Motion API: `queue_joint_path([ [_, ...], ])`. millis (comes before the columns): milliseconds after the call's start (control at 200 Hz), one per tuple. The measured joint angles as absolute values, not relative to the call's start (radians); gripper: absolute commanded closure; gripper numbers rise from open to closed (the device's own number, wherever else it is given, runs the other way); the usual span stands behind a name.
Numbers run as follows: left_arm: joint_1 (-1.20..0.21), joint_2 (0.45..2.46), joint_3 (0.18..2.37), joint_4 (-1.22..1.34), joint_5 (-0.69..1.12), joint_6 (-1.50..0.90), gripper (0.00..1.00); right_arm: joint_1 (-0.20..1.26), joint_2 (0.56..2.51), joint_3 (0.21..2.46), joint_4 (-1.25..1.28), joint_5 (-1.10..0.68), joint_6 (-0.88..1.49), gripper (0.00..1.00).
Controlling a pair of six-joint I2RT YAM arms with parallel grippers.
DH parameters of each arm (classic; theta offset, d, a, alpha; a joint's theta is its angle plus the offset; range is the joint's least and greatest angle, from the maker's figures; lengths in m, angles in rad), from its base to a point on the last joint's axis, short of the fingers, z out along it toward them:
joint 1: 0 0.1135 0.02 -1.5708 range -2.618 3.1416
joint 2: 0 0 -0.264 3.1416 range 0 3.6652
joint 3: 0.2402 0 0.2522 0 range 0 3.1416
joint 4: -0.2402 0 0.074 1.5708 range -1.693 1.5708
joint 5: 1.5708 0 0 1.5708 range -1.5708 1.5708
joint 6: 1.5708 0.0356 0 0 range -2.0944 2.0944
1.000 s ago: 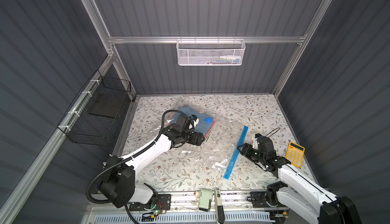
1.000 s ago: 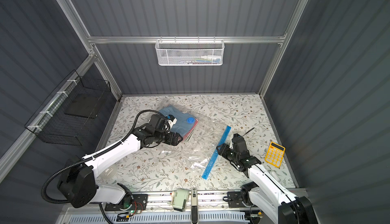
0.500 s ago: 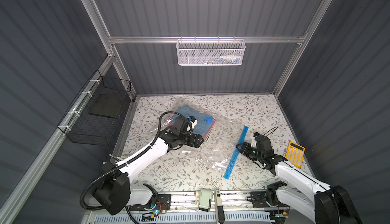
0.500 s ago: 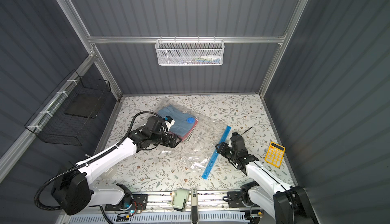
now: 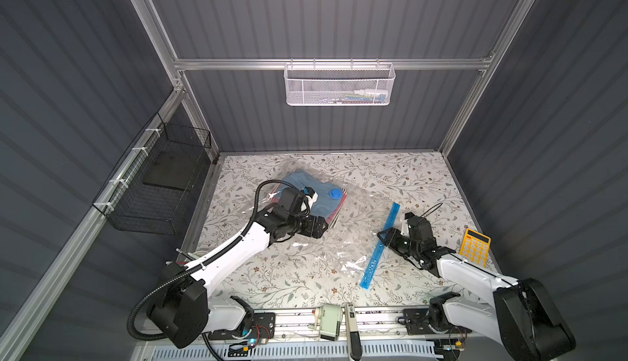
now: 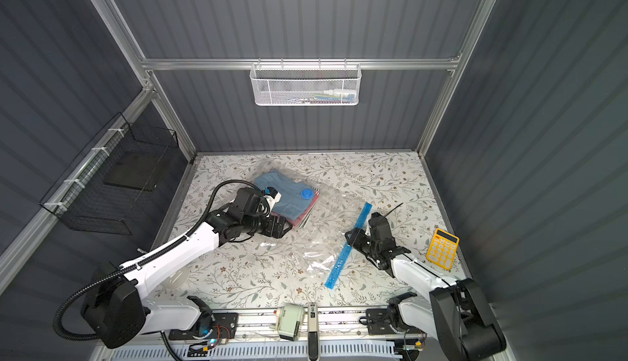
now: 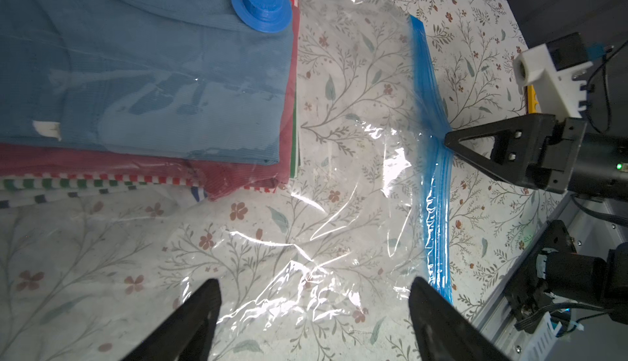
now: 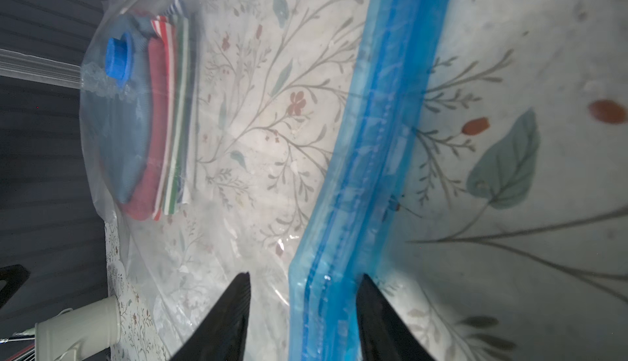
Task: Take the tank top out of the vacuum bag
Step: Open the vacuum bag at the center of the board.
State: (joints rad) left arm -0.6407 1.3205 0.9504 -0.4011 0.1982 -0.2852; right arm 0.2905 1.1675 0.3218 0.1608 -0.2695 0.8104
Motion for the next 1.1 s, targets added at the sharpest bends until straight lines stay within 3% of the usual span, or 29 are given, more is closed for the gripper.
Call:
queue_joint_path([
  [140, -0.643, 1.299, 0.943, -0.405, 0.199, -0.29, 0.12, 0.291, 1.184, 0.322, 0.198, -0.29, 0.814, 0.54],
  [415, -0.643, 1.29, 0.938, -0.408, 0.197, -0.294, 0.12, 0.291, 1.142, 0.322, 0.241, -0.315, 0.82, 0.71],
  [630, -0.643, 1.271, 0.938, -0.426, 0.167, -0.291, 0.11, 0.29, 1.098, 0.331, 0.234, -0.354, 0.806, 1.0],
  [950, -0.656, 1.267, 0.942, -0.425, 0.161, -0.307, 0.16, 0.298, 1.014, 0.342, 0.238, -0.404, 0.797, 1.0],
  [1100, -0.737, 1.279, 0.968, -0.4, 0.126, -0.336, 0.17, 0.304, 0.939, 0.344, 0.236, -0.405, 0.804, 1.0],
])
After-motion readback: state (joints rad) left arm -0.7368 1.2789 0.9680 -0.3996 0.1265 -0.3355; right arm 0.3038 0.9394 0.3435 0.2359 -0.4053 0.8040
